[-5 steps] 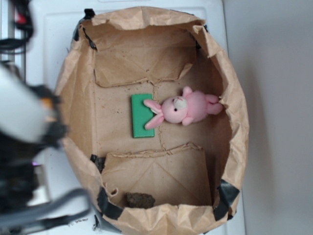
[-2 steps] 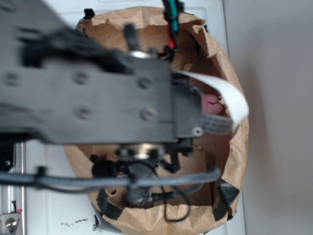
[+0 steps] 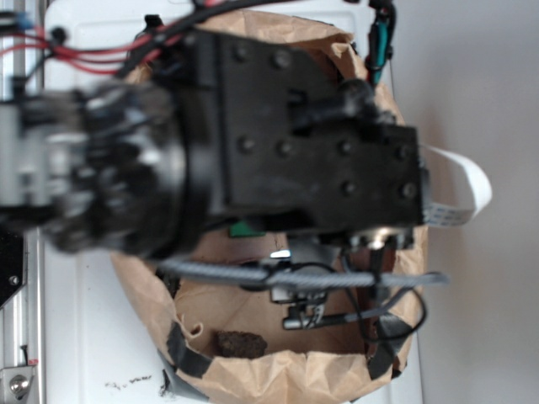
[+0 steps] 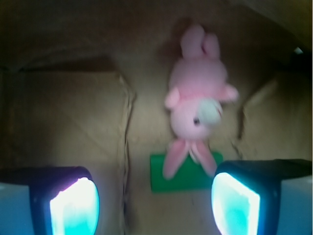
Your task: Grab the pink bunny.
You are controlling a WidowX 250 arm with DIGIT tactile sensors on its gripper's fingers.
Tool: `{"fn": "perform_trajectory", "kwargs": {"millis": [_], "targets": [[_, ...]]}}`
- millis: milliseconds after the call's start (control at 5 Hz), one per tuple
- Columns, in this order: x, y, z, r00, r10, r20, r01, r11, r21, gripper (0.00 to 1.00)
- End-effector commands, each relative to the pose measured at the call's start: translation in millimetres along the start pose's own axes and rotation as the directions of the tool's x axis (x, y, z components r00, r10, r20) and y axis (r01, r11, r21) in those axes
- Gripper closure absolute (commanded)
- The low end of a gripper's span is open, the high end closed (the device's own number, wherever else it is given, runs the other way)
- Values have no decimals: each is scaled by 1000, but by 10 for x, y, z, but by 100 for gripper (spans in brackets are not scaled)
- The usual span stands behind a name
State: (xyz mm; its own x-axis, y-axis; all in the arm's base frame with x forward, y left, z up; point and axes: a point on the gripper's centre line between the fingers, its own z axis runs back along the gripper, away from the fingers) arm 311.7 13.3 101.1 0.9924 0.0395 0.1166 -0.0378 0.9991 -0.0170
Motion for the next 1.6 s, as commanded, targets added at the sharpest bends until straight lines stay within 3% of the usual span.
{"fn": "perform_trajectory", "kwargs": {"millis": [0,200,400,600,1000,1400], "targets": [[269,70,-253,994,-17,111,19,1000,-19,0],[236,-22,-449,996,-15,92,17,1000,-16,0],[303,-95,-669,996,-21,82,14,996,87,0],[301,-76,-638,996,-20,92,9,993,116,0],[322,-69,-626,996,-9,94,0,995,98,0],[361,-105,-765,994,52,91,-67,983,172,0]]}}
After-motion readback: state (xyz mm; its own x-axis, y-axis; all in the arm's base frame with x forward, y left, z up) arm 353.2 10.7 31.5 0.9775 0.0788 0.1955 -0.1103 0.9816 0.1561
